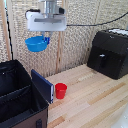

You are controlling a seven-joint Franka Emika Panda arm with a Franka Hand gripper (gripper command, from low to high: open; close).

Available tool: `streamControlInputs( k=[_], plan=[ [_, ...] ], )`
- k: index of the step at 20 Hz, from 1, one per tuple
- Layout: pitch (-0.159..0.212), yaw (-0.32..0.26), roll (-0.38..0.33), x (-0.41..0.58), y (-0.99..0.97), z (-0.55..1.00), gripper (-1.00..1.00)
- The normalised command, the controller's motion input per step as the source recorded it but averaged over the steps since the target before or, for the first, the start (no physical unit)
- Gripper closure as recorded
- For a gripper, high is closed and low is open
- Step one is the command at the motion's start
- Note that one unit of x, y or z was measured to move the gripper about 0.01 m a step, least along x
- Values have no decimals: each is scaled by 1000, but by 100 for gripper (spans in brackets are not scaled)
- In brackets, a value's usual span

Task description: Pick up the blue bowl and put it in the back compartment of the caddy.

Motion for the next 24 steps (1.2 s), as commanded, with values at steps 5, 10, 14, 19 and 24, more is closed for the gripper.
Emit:
streamControlInputs(
  k=[5, 10, 14, 19, 24],
  plan=[
    [25, 0, -8, 261, 957, 17, 100],
    [47, -4, -7, 282, 945, 48, 100],
    [80, -16, -42, 292, 898, -14, 100],
    [60, -5, -127, 287, 735, -193, -100],
    [14, -46, -46, 201, 165, 241, -100]
  ],
)
